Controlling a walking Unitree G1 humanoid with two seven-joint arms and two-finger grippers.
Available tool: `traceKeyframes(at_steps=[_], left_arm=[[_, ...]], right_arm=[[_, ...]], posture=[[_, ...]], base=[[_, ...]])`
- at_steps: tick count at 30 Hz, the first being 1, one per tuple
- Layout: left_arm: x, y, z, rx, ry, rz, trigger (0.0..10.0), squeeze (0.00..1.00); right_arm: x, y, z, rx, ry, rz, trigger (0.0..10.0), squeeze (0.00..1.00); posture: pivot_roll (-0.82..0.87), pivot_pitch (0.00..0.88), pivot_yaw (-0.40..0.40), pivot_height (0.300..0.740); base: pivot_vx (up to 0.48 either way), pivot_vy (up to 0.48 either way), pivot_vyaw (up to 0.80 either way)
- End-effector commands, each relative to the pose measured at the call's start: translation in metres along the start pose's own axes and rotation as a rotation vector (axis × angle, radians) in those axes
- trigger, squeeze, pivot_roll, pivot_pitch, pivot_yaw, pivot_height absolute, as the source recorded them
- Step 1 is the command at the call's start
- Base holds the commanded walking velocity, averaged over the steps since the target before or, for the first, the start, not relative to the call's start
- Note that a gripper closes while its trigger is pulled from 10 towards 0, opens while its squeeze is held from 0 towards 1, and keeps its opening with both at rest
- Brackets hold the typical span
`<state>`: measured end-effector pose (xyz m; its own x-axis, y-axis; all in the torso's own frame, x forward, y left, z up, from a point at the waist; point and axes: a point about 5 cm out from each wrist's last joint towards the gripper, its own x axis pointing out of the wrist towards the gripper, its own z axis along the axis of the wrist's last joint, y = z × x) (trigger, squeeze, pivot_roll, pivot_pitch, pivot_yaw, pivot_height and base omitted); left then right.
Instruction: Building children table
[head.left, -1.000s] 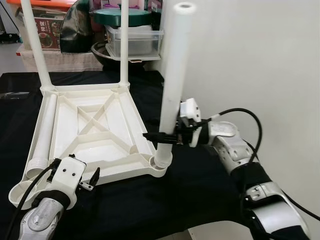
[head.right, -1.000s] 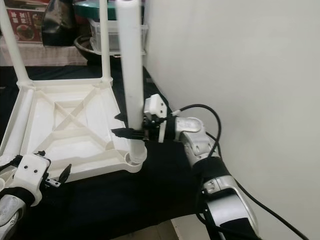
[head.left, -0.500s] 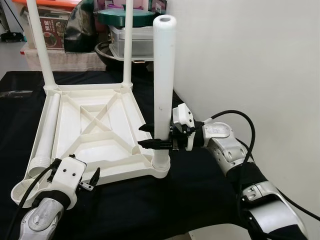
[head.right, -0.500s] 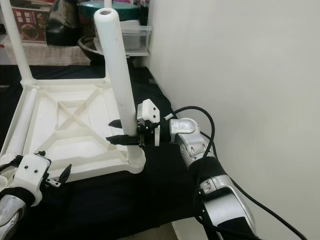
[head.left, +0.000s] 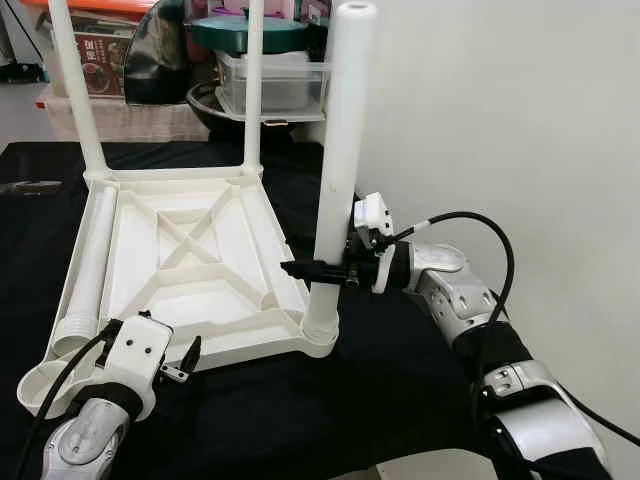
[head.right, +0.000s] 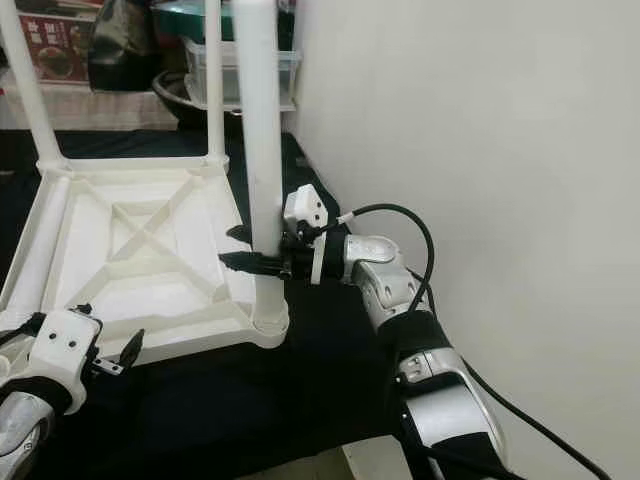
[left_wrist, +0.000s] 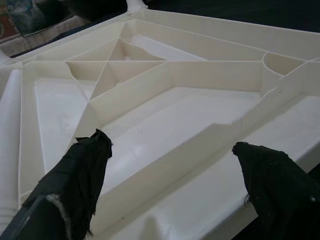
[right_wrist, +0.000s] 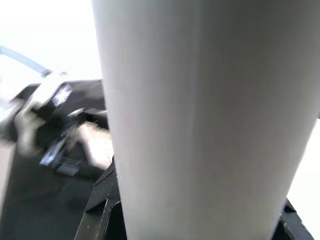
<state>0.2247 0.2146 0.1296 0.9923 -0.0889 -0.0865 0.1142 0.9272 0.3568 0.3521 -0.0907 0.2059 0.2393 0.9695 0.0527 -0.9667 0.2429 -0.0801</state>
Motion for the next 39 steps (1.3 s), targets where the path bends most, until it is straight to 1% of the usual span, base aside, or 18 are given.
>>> traceKeyframes(at_steps=[1, 4, 8, 10, 11, 13, 15, 17, 19, 26, 27, 29, 30, 33, 34, 35, 37, 39], left_arm=[[0.000, -0.003, -0.001, -0.020, 0.005, -0.009, 10.0, 0.00], [0.000, -0.002, -0.001, -0.018, 0.004, -0.009, 10.0, 0.00], [0.001, 0.000, -0.001, -0.013, 0.007, -0.009, 10.0, 0.00], [0.002, -0.001, -0.001, -0.014, 0.006, -0.008, 10.0, 0.00], [0.002, -0.001, -0.001, -0.014, 0.006, -0.008, 10.0, 0.00], [0.003, -0.002, 0.000, -0.018, 0.004, -0.004, 10.0, 0.00], [0.003, -0.002, 0.000, -0.018, 0.004, -0.004, 10.0, 0.00], [0.004, -0.003, 0.000, -0.022, 0.003, 0.000, 10.0, 0.00], [0.005, -0.003, 0.000, -0.023, 0.003, 0.001, 10.0, 0.00], [0.008, -0.004, 0.001, -0.025, -0.005, 0.002, 10.0, 0.00], [0.009, -0.004, 0.002, -0.026, -0.007, 0.001, 10.0, 0.00], [0.009, -0.004, 0.002, -0.026, -0.007, 0.001, 10.0, 0.00], [0.009, -0.005, 0.002, -0.028, -0.009, -0.002, 10.0, 0.00], [0.009, -0.005, 0.002, -0.028, -0.009, -0.002, 10.0, 0.00], [0.010, -0.005, 0.002, -0.026, -0.010, -0.003, 10.0, 0.00], [0.010, -0.005, 0.002, -0.026, -0.010, -0.003, 10.0, 0.00], [0.012, -0.002, 0.001, -0.020, -0.012, 0.002, 10.0, 0.00], [0.012, -0.002, 0.001, -0.020, -0.012, 0.002, 10.0, 0.00]], right_arm=[[0.002, 0.007, -0.019, 0.095, 0.005, -0.044, 0.0, 0.13], [0.004, 0.011, -0.026, 0.105, 0.021, -0.100, 0.0, 0.09], [0.009, 0.012, -0.038, 0.124, 0.076, -0.272, 0.0, 0.00], [0.009, 0.003, -0.048, 0.176, 0.125, -0.536, 0.0, 0.00], [0.009, 0.003, -0.048, 0.176, 0.125, -0.536, 0.0, 0.00], [-0.001, -0.011, -0.058, 0.299, 0.095, -0.895, 0.0, 0.00], [-0.001, -0.011, -0.058, 0.299, 0.095, -0.895, 0.0, 0.00], [-0.005, -0.012, -0.066, 0.379, 0.092, -1.081, 0.0, 0.00], [-0.004, -0.009, -0.068, 0.384, 0.100, -1.119, 0.0, 0.00], [0.005, -0.003, -0.062, 0.380, 0.094, -1.095, 0.0, 0.00], [0.015, 0.000, -0.054, 0.369, 0.060, -0.957, 0.0, 0.00], [0.015, 0.000, -0.054, 0.369, 0.060, -0.957, 0.0, 0.00], [0.028, 0.008, -0.041, 0.314, 0.009, -0.752, 0.0, 0.00], [0.028, 0.008, -0.041, 0.314, 0.009, -0.752, 0.0, 0.00], [0.029, 0.011, -0.033, 0.243, 0.000, -0.630, 0.0, 0.00], [0.029, 0.011, -0.033, 0.243, 0.000, -0.630, 0.0, 0.00], [0.024, 0.015, -0.024, 0.105, 0.020, -0.390, 0.0, 0.00], [0.024, 0.015, -0.024, 0.105, 0.020, -0.390, 0.0, 0.00]], posture=[[0.20, 0.000, -0.143, 0.740], [0.19, 0.000, -0.139, 0.740], [0.19, 0.000, -0.136, 0.740], [0.19, 0.000, -0.137, 0.740], [0.19, 0.000, -0.137, 0.740], [0.19, 0.000, -0.141, 0.740], [0.19, 0.000, -0.141, 0.740], [0.19, 0.000, -0.138, 0.740], [0.19, 0.000, -0.136, 0.740], [0.18, 0.000, -0.139, 0.740], [0.18, 0.000, -0.138, 0.740], [0.18, 0.000, -0.138, 0.740], [0.18, 0.000, -0.135, 0.740], [0.18, 0.000, -0.135, 0.740], [0.18, 0.000, -0.136, 0.740], [0.18, 0.000, -0.136, 0.740], [0.18, 0.000, -0.141, 0.740], [0.18, 0.000, -0.141, 0.740]], base=[[0.000, 0.000, 0.00], [0.000, 0.000, 0.00], [0.000, 0.000, 0.00], [0.000, 0.000, 0.00], [0.000, 0.000, 0.00], [0.000, 0.000, 0.00], [0.000, 0.000, 0.00], [0.000, 0.000, 0.00], [0.000, 0.000, 0.00], [0.000, 0.000, 0.00], [0.000, 0.000, 0.00], [0.000, 0.000, 0.00], [0.000, 0.000, 0.00], [0.000, 0.000, 0.00], [0.000, 0.000, 0.00], [0.000, 0.000, 0.00], [0.000, 0.000, 0.00], [0.000, 0.000, 0.00]])
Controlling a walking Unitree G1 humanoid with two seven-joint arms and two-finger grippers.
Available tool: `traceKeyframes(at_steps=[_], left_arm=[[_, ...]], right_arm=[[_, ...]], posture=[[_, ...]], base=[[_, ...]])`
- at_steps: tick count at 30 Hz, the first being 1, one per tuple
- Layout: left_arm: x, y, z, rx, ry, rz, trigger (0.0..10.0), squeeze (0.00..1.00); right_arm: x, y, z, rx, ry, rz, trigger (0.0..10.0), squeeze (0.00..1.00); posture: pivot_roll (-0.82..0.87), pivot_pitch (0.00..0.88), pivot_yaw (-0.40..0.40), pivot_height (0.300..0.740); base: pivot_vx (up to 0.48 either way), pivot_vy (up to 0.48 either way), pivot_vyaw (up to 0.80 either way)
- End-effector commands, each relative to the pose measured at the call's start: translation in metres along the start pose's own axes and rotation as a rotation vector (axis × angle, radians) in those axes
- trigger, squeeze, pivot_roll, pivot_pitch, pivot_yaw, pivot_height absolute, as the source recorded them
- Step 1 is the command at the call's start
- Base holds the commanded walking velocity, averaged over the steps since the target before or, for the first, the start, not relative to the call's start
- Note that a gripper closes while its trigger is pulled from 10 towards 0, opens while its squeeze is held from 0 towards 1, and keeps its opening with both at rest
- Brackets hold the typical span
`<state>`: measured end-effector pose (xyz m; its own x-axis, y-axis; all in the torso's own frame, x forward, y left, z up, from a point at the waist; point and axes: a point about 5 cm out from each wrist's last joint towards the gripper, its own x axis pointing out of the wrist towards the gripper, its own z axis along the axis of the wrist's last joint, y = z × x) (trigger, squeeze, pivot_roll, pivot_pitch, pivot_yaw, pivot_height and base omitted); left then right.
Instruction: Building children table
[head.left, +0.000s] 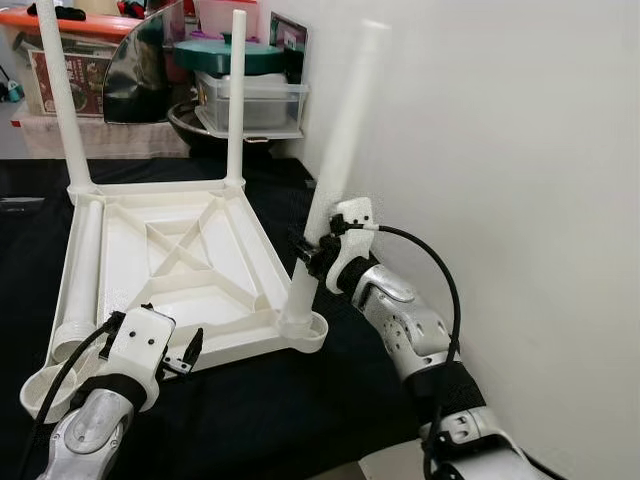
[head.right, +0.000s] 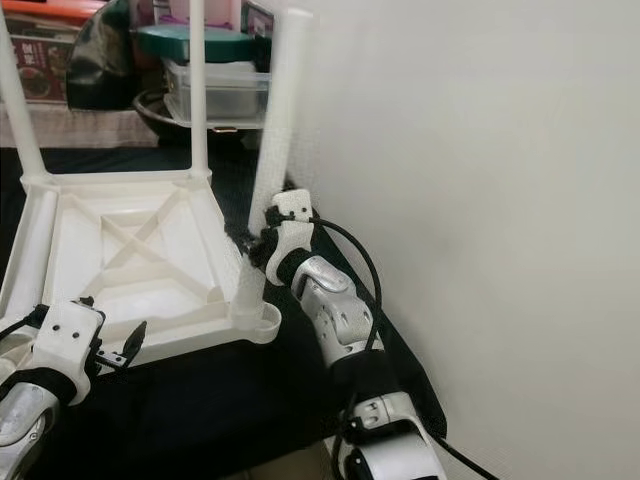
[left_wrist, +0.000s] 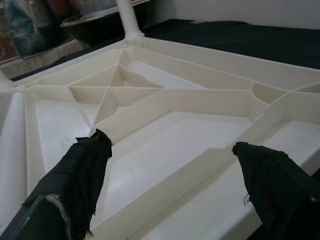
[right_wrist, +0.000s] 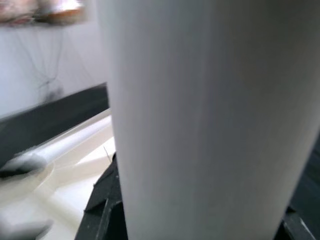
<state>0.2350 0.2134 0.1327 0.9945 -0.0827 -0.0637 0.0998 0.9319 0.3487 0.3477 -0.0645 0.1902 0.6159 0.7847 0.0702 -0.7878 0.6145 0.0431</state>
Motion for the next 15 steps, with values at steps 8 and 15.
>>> traceKeyframes(at_steps=[8, 15], left_arm=[[0.002, -0.002, -0.003, -0.007, 0.006, -0.009, 10.0, 0.00], [0.001, -0.003, -0.003, -0.005, 0.003, -0.004, 10.0, 0.00]], right_arm=[[-0.006, 0.007, -0.006, -0.084, 0.069, 0.218, 0.0, 0.00], [-0.006, 0.000, 0.013, -0.273, 0.110, 0.388, 0.0, 0.00]], posture=[[0.18, 0.000, -0.143, 0.740], [0.20, 0.000, -0.160, 0.740]], base=[[0.000, 0.000, 0.00], [0.000, 0.000, 0.00]])
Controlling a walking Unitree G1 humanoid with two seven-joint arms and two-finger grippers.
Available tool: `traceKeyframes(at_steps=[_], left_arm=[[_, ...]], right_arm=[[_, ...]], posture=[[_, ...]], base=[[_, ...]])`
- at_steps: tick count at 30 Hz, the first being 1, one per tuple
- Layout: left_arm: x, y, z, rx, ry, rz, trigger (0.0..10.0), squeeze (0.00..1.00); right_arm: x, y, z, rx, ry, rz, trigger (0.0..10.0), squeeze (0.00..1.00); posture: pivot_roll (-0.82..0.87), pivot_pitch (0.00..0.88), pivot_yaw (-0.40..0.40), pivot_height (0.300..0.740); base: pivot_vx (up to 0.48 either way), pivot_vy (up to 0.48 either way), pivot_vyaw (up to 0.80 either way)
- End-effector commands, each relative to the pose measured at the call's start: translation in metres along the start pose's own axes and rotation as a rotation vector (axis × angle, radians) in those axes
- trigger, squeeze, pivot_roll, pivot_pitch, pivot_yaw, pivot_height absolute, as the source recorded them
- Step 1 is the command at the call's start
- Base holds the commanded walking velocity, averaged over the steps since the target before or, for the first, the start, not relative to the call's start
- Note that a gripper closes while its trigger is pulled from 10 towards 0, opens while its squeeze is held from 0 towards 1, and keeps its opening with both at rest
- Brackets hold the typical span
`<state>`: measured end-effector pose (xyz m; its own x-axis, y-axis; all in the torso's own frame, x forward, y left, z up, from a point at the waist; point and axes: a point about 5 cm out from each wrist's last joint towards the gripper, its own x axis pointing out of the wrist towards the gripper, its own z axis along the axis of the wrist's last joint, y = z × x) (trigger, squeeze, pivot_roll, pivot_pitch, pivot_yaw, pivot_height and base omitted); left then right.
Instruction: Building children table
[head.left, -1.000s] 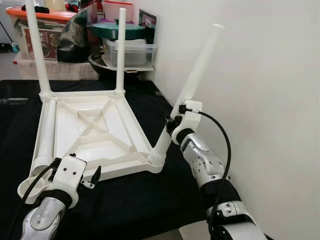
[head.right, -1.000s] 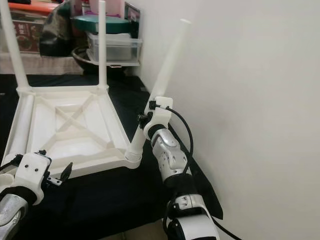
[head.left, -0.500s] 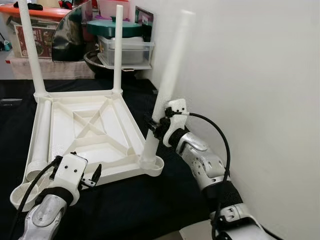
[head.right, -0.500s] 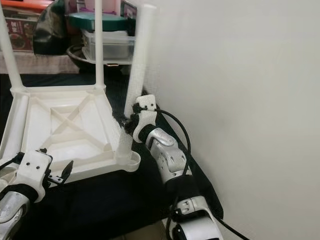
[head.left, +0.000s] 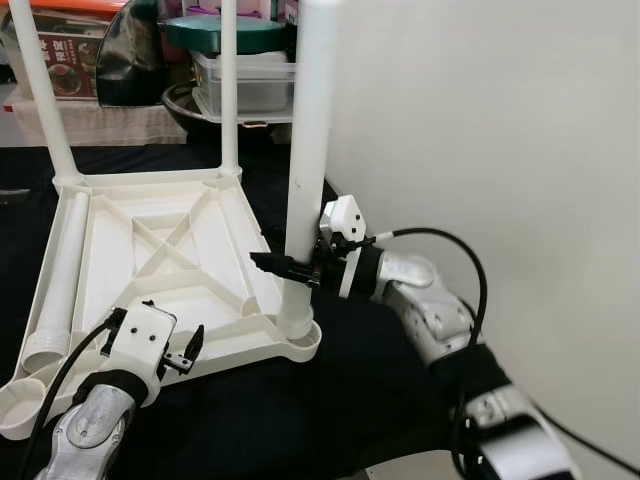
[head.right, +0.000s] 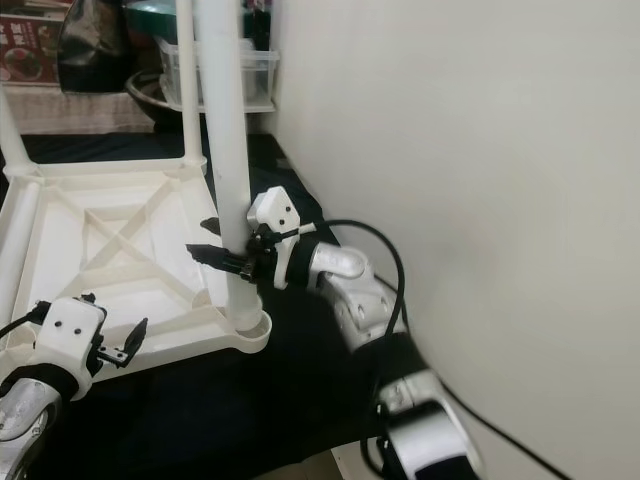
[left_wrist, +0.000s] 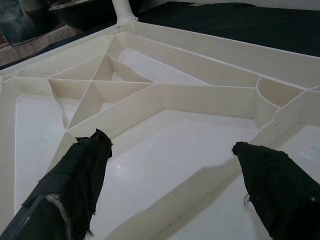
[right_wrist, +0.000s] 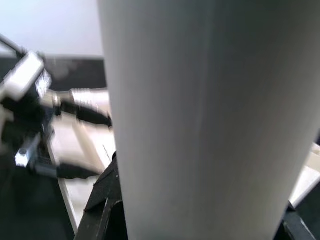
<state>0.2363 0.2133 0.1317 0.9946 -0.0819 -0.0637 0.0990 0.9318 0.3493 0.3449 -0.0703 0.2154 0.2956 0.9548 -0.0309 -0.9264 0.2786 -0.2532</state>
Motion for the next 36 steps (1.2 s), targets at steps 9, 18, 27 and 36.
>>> traceKeyframes(at_steps=[9, 18, 27, 36], left_arm=[[-0.001, -0.007, -0.001, -0.006, 0.001, -0.012, 10.0, 0.00], [0.000, -0.008, 0.000, -0.005, -0.002, -0.016, 10.0, 0.00], [0.001, -0.007, 0.001, -0.001, -0.006, -0.009, 10.0, 0.00], [0.001, -0.007, 0.001, -0.001, -0.006, -0.007, 10.0, 0.00]], right_arm=[[-0.015, 0.007, -0.011, -0.007, 0.098, 0.172, 0.0, 0.00], [-0.009, 0.013, -0.007, -0.007, 0.060, 0.237, 0.0, 0.00], [-0.002, 0.015, -0.013, -0.038, 0.089, 0.264, 0.0, 0.00], [0.001, 0.024, -0.021, -0.031, 0.143, 0.362, 0.0, 0.00]], posture=[[0.19, 0.000, -0.157, 0.740], [0.19, 0.000, -0.156, 0.740], [0.20, 0.000, -0.169, 0.740], [0.20, 0.000, -0.174, 0.740]], base=[[0.000, 0.000, 0.00], [0.000, 0.000, 0.00], [0.000, 0.000, 0.00], [0.000, 0.000, 0.00]])
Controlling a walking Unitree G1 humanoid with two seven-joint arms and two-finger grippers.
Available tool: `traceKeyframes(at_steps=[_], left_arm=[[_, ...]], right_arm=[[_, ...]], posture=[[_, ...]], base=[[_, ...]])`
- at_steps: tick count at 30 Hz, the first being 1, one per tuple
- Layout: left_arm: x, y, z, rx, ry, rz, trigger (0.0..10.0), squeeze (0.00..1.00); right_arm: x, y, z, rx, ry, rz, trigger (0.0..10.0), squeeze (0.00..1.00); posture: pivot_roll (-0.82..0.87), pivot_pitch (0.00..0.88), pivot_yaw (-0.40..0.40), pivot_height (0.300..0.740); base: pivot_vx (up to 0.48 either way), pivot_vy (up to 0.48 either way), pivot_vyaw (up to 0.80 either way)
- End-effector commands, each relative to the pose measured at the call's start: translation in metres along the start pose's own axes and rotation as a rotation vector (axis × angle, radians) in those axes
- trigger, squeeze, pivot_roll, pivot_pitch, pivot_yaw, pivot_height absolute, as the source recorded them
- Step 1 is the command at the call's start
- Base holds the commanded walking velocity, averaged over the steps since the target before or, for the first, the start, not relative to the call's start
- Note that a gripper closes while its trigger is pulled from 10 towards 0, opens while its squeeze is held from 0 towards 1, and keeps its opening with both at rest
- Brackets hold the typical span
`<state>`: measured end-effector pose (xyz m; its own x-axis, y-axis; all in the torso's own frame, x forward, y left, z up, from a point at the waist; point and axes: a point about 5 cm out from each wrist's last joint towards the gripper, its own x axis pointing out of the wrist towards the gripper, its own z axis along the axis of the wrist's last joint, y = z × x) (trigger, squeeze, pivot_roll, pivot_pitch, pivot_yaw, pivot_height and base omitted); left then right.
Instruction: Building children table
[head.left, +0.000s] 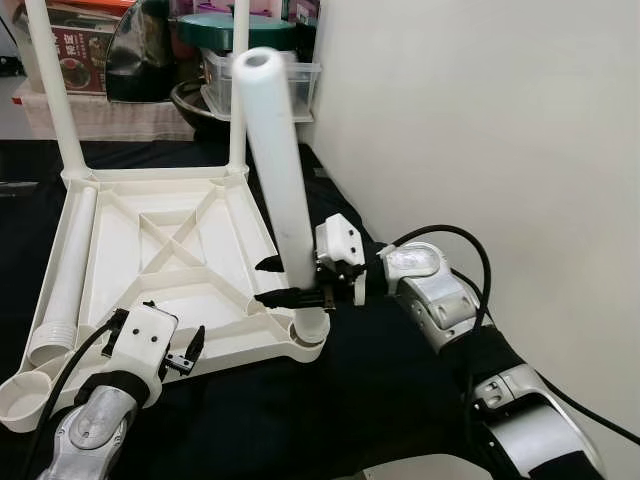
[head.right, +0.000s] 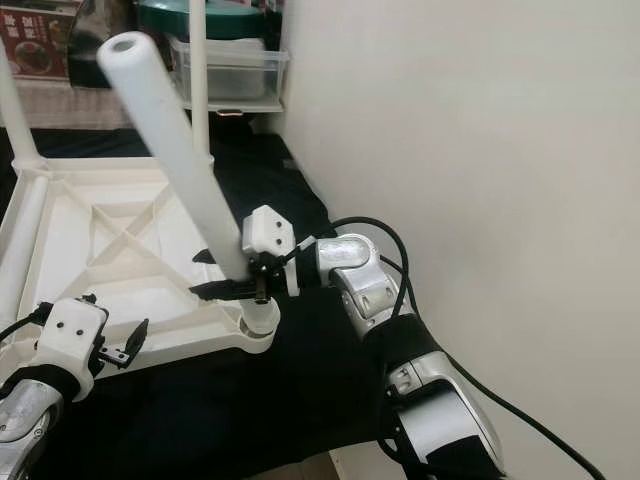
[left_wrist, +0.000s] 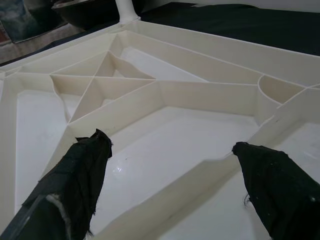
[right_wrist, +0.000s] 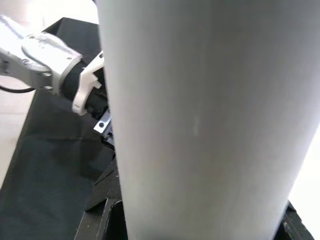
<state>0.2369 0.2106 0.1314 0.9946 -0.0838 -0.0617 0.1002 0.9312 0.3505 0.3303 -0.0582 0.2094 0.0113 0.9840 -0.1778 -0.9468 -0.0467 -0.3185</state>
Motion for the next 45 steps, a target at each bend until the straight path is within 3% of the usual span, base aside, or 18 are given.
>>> traceKeyframes(at_steps=[1, 10, 23, 28, 29, 30, 31, 32, 33, 35, 36, 37, 38, 45], left_arm=[[0.000, -0.004, 0.000, -0.002, -0.004, -0.006, 10.0, 0.00], [-0.001, -0.004, 0.000, -0.012, -0.004, -0.006, 10.0, 0.00], [-0.004, -0.003, -0.002, -0.020, 0.005, 0.006, 10.0, 0.00], [-0.003, -0.002, -0.002, -0.018, 0.004, 0.010, 10.0, 0.00], [-0.003, -0.002, -0.002, -0.019, 0.003, 0.011, 10.0, 0.00], [-0.003, -0.002, -0.002, -0.019, 0.003, 0.011, 10.0, 0.00], [-0.003, -0.002, -0.002, -0.020, 0.003, 0.011, 10.0, 0.00], [-0.003, -0.002, -0.002, -0.020, 0.003, 0.011, 10.0, 0.00], [-0.003, -0.002, -0.002, -0.020, 0.003, 0.011, 10.0, 0.00], [-0.003, -0.002, -0.002, -0.020, 0.003, 0.011, 10.0, 0.00], [-0.003, -0.002, -0.002, -0.019, 0.004, 0.012, 10.0, 0.00], [-0.003, -0.002, -0.002, -0.019, 0.004, 0.012, 10.0, 0.00], [-0.003, -0.002, -0.002, -0.017, 0.003, 0.015, 10.0, 0.00], [-0.003, -0.002, -0.002, -0.016, 0.002, 0.015, 10.0, 0.00]], right_arm=[[-0.003, 0.009, -0.020, 0.082, 0.070, 0.051, 0.0, 0.00], [-0.009, 0.008, -0.010, 0.154, -0.058, 0.146, 0.0, 0.00], [0.000, 0.006, -0.017, 0.263, -0.130, 0.072, 0.0, 0.00], [0.006, 0.005, -0.030, 0.290, -0.099, -0.102, 0.0, 0.00], [0.008, 0.003, -0.035, 0.323, -0.088, -0.199, 0.0, 0.00], [0.008, 0.003, -0.035, 0.323, -0.088, -0.199, 0.0, 0.00], [0.008, -0.001, -0.039, 0.362, -0.081, -0.318, 0.0, 0.00], [0.008, -0.001, -0.039, 0.362, -0.081, -0.318, 0.0, 0.00], [0.007, -0.005, -0.044, 0.405, -0.076, -0.441, 0.0, 0.00], [0.007, -0.005, -0.044, 0.405, -0.076, -0.441, 0.0, 0.00], [0.007, -0.006, -0.047, 0.434, -0.082, -0.522, 0.0, 0.00], [0.007, -0.006, -0.047, 0.434, -0.082, -0.522, 0.0, 0.00], [0.010, 0.003, -0.052, 0.468, -0.089, -0.605, 0.0, 0.00], [0.012, 0.009, -0.054, 0.490, -0.094, -0.664, 0.0, 0.00]], posture=[[0.20, 0.000, -0.174, 0.740], [0.20, 0.000, -0.178, 0.740], [0.21, 0.000, -0.185, 0.740], [0.21, 0.000, -0.183, 0.740], [0.21, 0.000, -0.183, 0.740], [0.21, 0.000, -0.183, 0.740], [0.21, 0.000, -0.183, 0.740], [0.21, 0.000, -0.183, 0.740], [0.20, 0.000, -0.178, 0.740], [0.20, 0.000, -0.178, 0.740], [0.20, 0.000, -0.178, 0.740], [0.20, 0.000, -0.178, 0.740], [0.20, 0.000, -0.175, 0.740], [0.20, 0.000, -0.175, 0.740]], base=[[0.000, 0.000, 0.00], [0.000, 0.000, 0.00], [0.000, 0.000, 0.00], [0.000, 0.000, 0.00], [0.000, 0.000, 0.00], [0.000, 0.000, 0.00], [0.000, 0.000, 0.00], [0.000, 0.000, 0.00], [0.000, 0.000, 0.00], [0.000, 0.000, 0.00], [0.000, 0.000, 0.00], [0.000, 0.000, 0.00], [0.000, 0.000, 0.00], [0.000, 0.000, 0.00]])
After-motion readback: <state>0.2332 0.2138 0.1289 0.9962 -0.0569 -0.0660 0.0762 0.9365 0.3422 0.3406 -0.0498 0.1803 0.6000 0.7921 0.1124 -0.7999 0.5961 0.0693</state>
